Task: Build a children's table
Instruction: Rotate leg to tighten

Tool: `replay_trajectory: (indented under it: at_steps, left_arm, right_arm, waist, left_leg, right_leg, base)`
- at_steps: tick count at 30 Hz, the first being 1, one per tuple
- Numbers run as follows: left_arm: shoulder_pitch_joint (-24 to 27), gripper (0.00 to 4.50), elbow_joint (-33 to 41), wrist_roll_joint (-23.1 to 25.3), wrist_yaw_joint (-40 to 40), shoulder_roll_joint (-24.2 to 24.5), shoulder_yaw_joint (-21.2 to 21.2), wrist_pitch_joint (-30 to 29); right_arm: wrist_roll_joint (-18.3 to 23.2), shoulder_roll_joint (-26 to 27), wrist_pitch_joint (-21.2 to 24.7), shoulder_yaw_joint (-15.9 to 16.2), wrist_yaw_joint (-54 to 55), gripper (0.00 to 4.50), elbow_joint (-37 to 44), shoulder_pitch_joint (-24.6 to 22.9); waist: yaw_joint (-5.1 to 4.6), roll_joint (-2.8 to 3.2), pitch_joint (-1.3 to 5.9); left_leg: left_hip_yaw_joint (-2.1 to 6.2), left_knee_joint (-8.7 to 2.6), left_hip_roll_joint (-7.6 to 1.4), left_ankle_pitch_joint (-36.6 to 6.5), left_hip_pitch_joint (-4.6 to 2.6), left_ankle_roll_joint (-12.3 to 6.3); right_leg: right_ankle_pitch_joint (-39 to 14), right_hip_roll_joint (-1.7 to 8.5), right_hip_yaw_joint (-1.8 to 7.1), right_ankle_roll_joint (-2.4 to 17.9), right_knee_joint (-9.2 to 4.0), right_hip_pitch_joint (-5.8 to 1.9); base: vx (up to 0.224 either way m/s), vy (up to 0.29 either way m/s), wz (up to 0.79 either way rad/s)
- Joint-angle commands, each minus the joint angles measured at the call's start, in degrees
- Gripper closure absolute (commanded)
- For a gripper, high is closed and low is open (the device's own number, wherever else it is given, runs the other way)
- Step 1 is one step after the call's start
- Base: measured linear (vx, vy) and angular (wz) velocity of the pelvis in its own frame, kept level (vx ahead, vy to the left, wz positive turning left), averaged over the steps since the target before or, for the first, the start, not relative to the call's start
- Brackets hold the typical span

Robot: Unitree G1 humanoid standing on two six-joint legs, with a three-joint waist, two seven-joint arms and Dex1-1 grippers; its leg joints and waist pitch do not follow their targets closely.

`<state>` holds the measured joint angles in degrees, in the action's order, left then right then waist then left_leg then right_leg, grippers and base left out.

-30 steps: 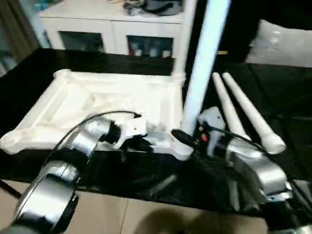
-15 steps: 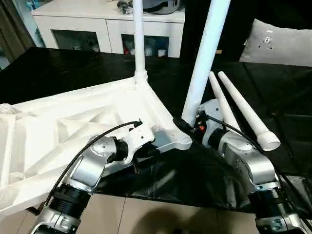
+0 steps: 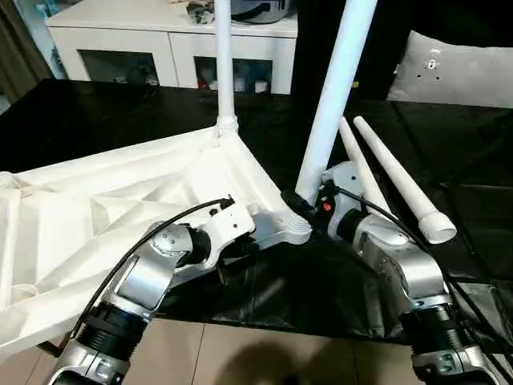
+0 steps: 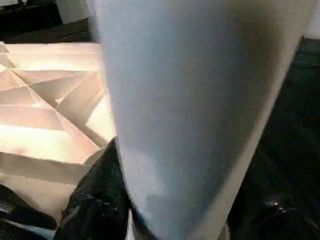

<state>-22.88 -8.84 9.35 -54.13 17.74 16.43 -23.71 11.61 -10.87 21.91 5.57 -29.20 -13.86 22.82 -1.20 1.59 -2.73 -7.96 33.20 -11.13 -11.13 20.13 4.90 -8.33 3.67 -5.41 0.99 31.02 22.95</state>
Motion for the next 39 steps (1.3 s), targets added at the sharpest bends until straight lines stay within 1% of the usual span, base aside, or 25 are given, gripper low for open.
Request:
replay_trajectory:
  at_steps: [1, 2, 3, 4, 5, 6, 7, 10, 11, 12, 13, 14, 15, 18, 21, 22, 23, 24, 26, 28, 29, 33, 34, 35, 39]
  left_arm:
    - [-3.11, 4.50, 0.61, -1.45, 0.70, -0.28, -1.63, 2.48]
    - [-3.23, 4.50, 0.36, -1.59, 0.60, -0.29, -1.74, 2.61]
    - [-4.04, 4.50, -1.29, -2.40, -0.17, -0.14, -2.19, 4.32]
    - [-4.42, 4.50, -2.03, -2.71, -0.54, -0.01, -2.29, 5.32]
    - [-4.89, 4.50, -2.96, -3.33, -1.03, 0.05, -2.71, 5.39]
    - [-4.96, 4.50, -3.09, -3.45, -1.09, 0.04, -2.82, 5.19]
    - [-5.32, 4.50, -3.83, -3.66, -1.41, 0.22, -2.83, 6.03]
    - [-5.91, 4.50, -5.23, -4.20, -2.05, 0.57, -2.76, 7.18]
    - [-6.30, 4.50, -6.34, -4.54, -2.67, 0.87, -2.49, 8.08]
    - [-6.38, 4.50, -6.57, -4.62, -2.80, 0.95, -2.41, 8.29]
    - [-6.58, 4.50, -7.14, -4.82, -3.07, 1.11, -2.23, 8.79]
    - [-7.02, 4.50, -8.44, -5.08, -3.61, 1.44, -1.80, 9.80]
    - [-7.16, 4.50, -8.84, -5.15, -3.75, 1.54, -1.66, 10.11]
    - [-8.17, 4.50, -11.77, -5.22, -6.42, 2.29, -0.35, 12.97]
    - [-8.73, 4.50, -13.14, -5.20, -8.12, 2.72, 0.32, 14.42]
    - [-8.96, 4.50, -13.66, -5.22, -8.71, 2.90, 0.55, 15.02]
    - [-9.11, 4.50, -14.07, -5.25, -9.33, 3.19, 0.91, 15.70]
    - [-9.16, 4.50, -14.21, -5.26, -9.54, 3.29, 1.03, 15.93]
    - [-9.81, 4.50, -16.20, -4.57, -12.09, 4.73, 2.84, 19.63]
    - [-10.01, 4.50, -16.84, -4.16, -12.79, 5.18, 3.42, 20.81]
    - [-10.66, 4.50, -18.33, -3.34, -14.30, 5.85, 4.48, 23.23]
    - [-11.34, 4.50, -19.58, -2.93, -16.19, 6.30, 5.37, 25.92]
    - [-11.55, 4.50, -19.82, -2.88, -16.68, 6.37, 5.63, 26.64]
    - [-12.05, 4.50, -20.53, -2.88, -17.35, 6.54, 6.33, 28.35]
    - [-12.46, 4.50, -20.59, -2.85, -18.28, 6.49, 7.27, 29.87]
  right_arm:
    - [-1.43, -0.61, 1.97, 0.86, 1.21, 1.88, -4.87, -1.76]
    - [-1.14, -0.64, 2.10, 0.71, 0.98, 1.81, -4.72, -1.84]
    - [-0.37, -1.25, 1.89, 0.14, -0.16, 1.69, -3.91, -2.26]
    - [-0.41, -1.61, 1.48, 0.04, -0.51, 1.69, -3.68, -2.38]
    - [0.38, -2.12, 0.78, -0.04, -2.35, 1.60, -2.64, -3.03]
    - [0.66, -2.15, 0.74, -0.08, -2.80, 1.52, -2.43, -3.16]
    - [0.42, -2.72, -0.30, 0.04, -3.72, 1.45, -1.72, -3.77]
    - [1.00, -3.66, -0.72, -0.16, -5.54, 1.25, -0.06, -5.14]
    - [1.48, -4.85, -1.40, -0.41, -7.09, 1.09, 1.08, -6.19]
    - [1.53, -5.04, -1.54, -0.49, -7.23, 1.09, 1.23, -6.35]
    - [1.67, -5.44, -1.82, -0.71, -7.48, 1.00, 1.51, -6.67]
    - [2.36, -6.46, -2.17, -1.10, -9.02, 0.81, 2.46, -7.45]
    - [2.53, -6.74, -2.28, -1.21, -9.47, 0.81, 2.71, -7.66]
    - [1.61, -9.32, -5.73, -2.34, -10.41, 0.54, 2.46, -8.65]
    - [2.07, -10.60, -6.25, -2.86, -12.02, 0.34, 3.01, -8.68]
    - [2.29, -11.05, -6.58, -3.06, -12.74, 0.34, 3.23, -8.51]
    - [2.99, -11.49, -6.62, -3.20, -13.98, 0.10, 3.73, -8.49]
    - [3.24, -11.64, -6.63, -3.25, -14.40, 0.03, 3.91, -8.48]
    - [3.96, -13.74, -7.83, -2.73, -18.50, 0.03, 4.61, -7.88]
    - [4.01, -14.40, -8.29, -2.48, -19.77, 0.03, 4.65, -7.51]
    - [3.92, -16.14, -8.87, -1.21, -23.01, 0.03, 4.94, -6.65]
    - [3.23, -17.98, -9.66, 0.78, -27.17, 0.03, 5.11, -5.67]
    - [3.03, -18.31, -9.82, 1.35, -28.37, 0.03, 5.01, -5.27]
    - [3.22, -18.74, -9.63, 2.26, -30.83, 0.03, 4.90, -4.69]
    - [2.52, -18.72, -10.06, 4.02, -32.89, 0.03, 3.61, -3.52]
  waist:
    - [0.22, 0.72, 2.54]
    - [0.35, 0.63, 2.64]
    - [0.50, 1.13, 2.57]
    - [0.54, 1.05, 2.65]
    - [0.78, 1.20, 2.81]
    - [0.95, 1.04, 2.94]
    - [1.27, 1.14, 2.99]
    - [2.03, 1.42, 3.27]
    - [2.23, 1.42, 3.38]
    - [2.46, 1.50, 3.51]
    - [2.67, 1.41, 3.73]
    - [2.78, 1.34, 3.75]
    - [3.04, 1.39, 3.78]
    - [3.57, 1.55, 4.07]
    - [3.70, 1.54, 3.98]
    - [3.72, 1.49, 3.88]
    - [3.72, 1.57, 3.82]
    - [3.75, 1.61, 3.75]
    - [3.94, 1.21, 3.77]
    - [4.09, 1.38, 3.77]
    - [4.22, 1.07, 3.75]
    - [4.88, 1.15, 3.72]
    - [5.02, 0.85, 3.65]
    - [5.20, 0.80, 3.66]
    - [5.85, 0.71, 3.74]
  left_leg:
    - [0.41, -4.41, -0.95, -26.19, -0.41, -1.66]
    - [0.39, -4.52, -1.02, -25.12, -0.26, -1.80]
    - [0.34, -4.61, -1.08, -24.60, -0.15, -2.02]
    - [0.29, -4.54, -1.04, -24.28, -0.08, -2.07]
    - [0.14, -4.54, -1.07, -23.51, -0.13, -2.20]
    - [0.11, -4.53, -1.20, -22.72, -0.02, -2.26]
    - [-0.01, -4.56, -1.27, -20.67, 0.28, -2.63]
    - [-0.38, -4.32, -1.37, -16.65, 0.37, -3.16]
    - [-0.50, -4.18, -1.35, -15.23, 0.45, -3.32]
    - [-0.54, -4.05, -1.37, -14.43, 0.40, -3.47]
    - [-0.63, -3.77, -1.33, -12.33, 0.57, -3.82]
    - [-0.67, -3.66, -1.23, -10.24, 0.89, -4.56]
    - [-0.68, -3.52, -1.23, -9.44, 0.87, -4.85]
    - [-0.84, -3.15, -1.30, -5.59, 0.92, -6.13]
    - [-0.91, -3.13, -1.30, -6.48, 0.82, -6.35]
    - [-0.90, -3.22, -1.37, -7.30, 0.80, -6.25]
    - [-0.89, -3.24, -1.42, -8.12, 0.77, -6.02]
    - [-0.92, -3.28, -1.41, -8.73, 0.69, -6.07]
    - [-0.95, -3.24, -1.40, -9.40, 0.63, -6.11]
    - [-0.92, -3.24, -1.48, -9.26, 0.59, -6.12]
    - [-0.97, -3.18, -1.54, -9.16, 0.64, -6.07]
    - [-1.05, -3.07, -1.69, -9.58, 0.47, -5.94]
    - [-1.11, -3.07, -1.70, -9.74, 0.49, -5.83]
    - [-1.12, -2.98, -1.55, -9.79, 0.47, -5.75]
    - [-1.10, -2.98, -1.71, -9.33, 0.52, -5.35]
  right_leg:
    - [-34.12, 3.91, 1.43, 4.21, -5.55, -1.65]
    - [-32.64, 3.91, 1.54, 4.82, -5.17, -1.96]
    - [-31.40, 3.92, 1.67, 5.29, -5.10, -1.98]
    - [-30.91, 3.91, 1.70, 5.39, -5.00, -2.08]
    - [-29.21, 3.92, 1.85, 6.05, -4.75, -2.17]
    - [-27.95, 4.05, 1.96, 6.44, -4.53, -2.37]
    - [-25.44, 4.04, 2.10, 7.37, -4.20, -2.59]
    - [-20.14, 4.11, 2.41, 9.59, -3.35, -2.91]
    - [-17.88, 4.05, 2.47, 10.28, -3.09, -3.06]
    - [-16.62, 4.10, 2.51, 10.73, -2.90, -3.12]
    - [-13.38, 4.13, 2.61, 11.69, -2.40, -3.31]
    - [-11.38, 4.06, 2.57, 12.18, -2.03, -3.54]
    - [-10.83, 4.12, 2.55, 12.24, -1.92, -3.59]
    - [-6.96, 4.21, 2.57, 13.41, -1.33, -3.76]
    - [-8.51, 4.23, 2.50, 13.39, -1.45, -3.77]
    - [-10.25, 4.27, 2.44, 13.07, -1.62, -3.77]
    - [-11.69, 4.28, 2.44, 12.71, -1.73, -3.70]
    - [-12.66, 4.29, 2.41, 12.46, -1.94, -3.64]
    - [-14.57, 4.23, 2.39, 11.64, -2.13, -3.61]
    - [-14.74, 4.27, 2.41, 11.55, -1.97, -3.56]
    - [-14.99, 4.32, 2.42, 11.50, -1.95, -3.55]
    - [-16.51, 4.42, 2.53, 11.19, -1.82, -3.32]
    - [-17.04, 4.41, 2.53, 11.07, -1.88, -3.26]
    - [-17.73, 4.40, 2.50, 11.02, -1.75, -3.23]
    - [-19.03, 4.51, 2.58, 10.22, -1.71, -3.18]
  base:
    - [0.000, 0.000, 0.00]
    - [0.000, 0.000, 0.00]
    - [0.000, 0.000, 0.00]
    - [0.000, 0.000, 0.00]
    - [0.000, 0.000, 0.00]
    - [0.000, 0.000, 0.00]
    - [0.000, 0.000, 0.00]
    - [0.000, 0.000, 0.00]
    - [0.000, 0.000, 0.00]
    - [0.000, 0.000, 0.00]
    - [0.000, 0.000, 0.00]
    - [0.000, 0.000, 0.00]
    - [0.000, 0.000, 0.00]
    - [0.000, 0.000, 0.00]
    - [0.000, 0.000, 0.00]
    - [0.000, 0.000, 0.00]
    - [0.000, 0.000, 0.00]
    - [0.000, 0.000, 0.00]
    - [0.000, 0.000, 0.00]
    - [0.000, 0.000, 0.00]
    - [0.000, 0.000, 0.00]
    - [0.000, 0.000, 0.00]
    - [0.000, 0.000, 0.00]
    - [0.000, 0.000, 0.00]
    - [0.000, 0.000, 0.00]
